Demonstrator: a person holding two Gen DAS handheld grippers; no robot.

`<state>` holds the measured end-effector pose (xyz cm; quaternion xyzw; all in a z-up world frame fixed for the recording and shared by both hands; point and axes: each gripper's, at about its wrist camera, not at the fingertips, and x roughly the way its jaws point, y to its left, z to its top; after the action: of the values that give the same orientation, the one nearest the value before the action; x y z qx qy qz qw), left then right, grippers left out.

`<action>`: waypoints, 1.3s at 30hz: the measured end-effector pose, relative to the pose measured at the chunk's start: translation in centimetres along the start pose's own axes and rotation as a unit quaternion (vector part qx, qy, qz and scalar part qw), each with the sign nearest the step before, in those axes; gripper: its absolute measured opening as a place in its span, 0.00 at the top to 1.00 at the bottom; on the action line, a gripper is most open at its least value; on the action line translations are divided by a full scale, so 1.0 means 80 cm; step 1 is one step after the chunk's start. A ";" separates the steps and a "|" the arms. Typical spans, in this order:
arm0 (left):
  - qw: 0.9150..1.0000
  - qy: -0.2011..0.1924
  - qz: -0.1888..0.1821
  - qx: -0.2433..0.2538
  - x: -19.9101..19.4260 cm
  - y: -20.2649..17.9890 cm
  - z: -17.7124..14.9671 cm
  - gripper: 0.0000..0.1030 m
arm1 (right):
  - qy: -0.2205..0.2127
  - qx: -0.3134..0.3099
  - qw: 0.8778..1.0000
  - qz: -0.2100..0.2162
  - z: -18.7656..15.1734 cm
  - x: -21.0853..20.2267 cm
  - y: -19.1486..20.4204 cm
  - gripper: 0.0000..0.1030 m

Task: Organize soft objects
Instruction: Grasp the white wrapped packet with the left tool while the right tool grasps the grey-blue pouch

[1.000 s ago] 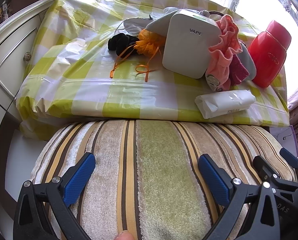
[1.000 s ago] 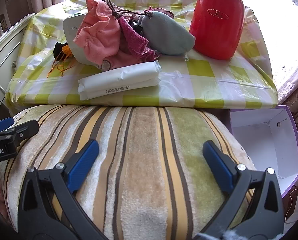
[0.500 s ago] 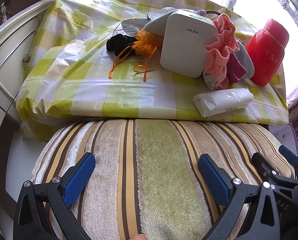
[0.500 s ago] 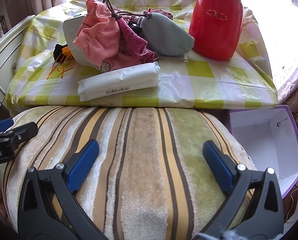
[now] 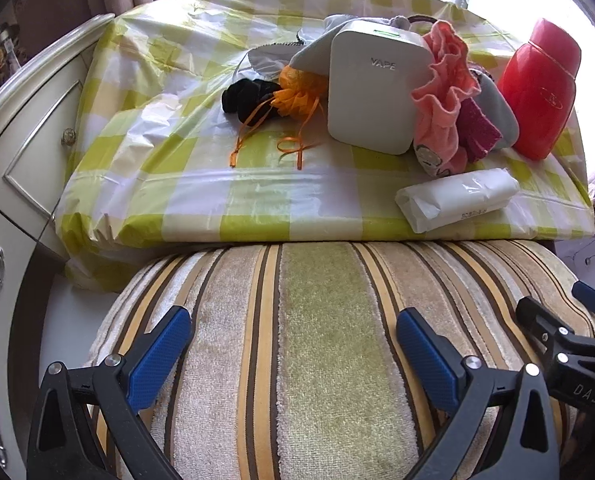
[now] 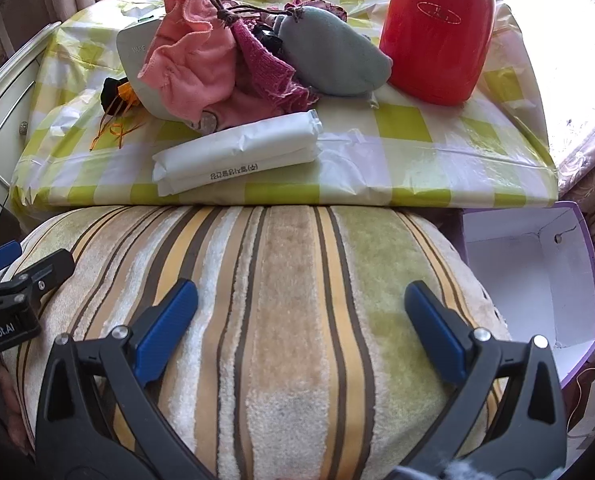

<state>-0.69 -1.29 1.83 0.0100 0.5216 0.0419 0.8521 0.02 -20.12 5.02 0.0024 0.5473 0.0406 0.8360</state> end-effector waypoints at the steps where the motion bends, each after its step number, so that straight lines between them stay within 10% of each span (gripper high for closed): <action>1: 1.000 -0.008 -0.001 0.013 -0.005 -0.005 0.004 0.07 | -0.009 0.005 1.000 0.015 0.000 -0.002 -0.005 0.00; 10: 0.964 -0.064 -0.121 0.226 -0.010 -0.101 0.060 0.19 | -0.050 0.022 0.998 0.043 0.039 -0.023 -0.056 0.00; 16: 0.935 -0.009 -0.123 0.332 0.045 -0.160 0.083 0.32 | -0.074 -0.020 0.997 0.021 0.089 -0.016 -0.081 0.00; 31: 0.926 0.037 -0.187 0.324 0.070 -0.150 0.074 0.60 | -0.115 -0.166 0.979 0.041 0.181 0.030 -0.057 0.01; 39: 0.943 0.036 -0.231 0.236 0.044 -0.105 0.067 0.63 | -0.110 -0.221 0.968 0.051 0.210 0.073 -0.036 0.14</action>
<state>6.17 -9.24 0.66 0.0883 0.5350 -0.2802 0.7921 17.89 -21.90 6.29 -0.1505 0.4282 0.2026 0.8677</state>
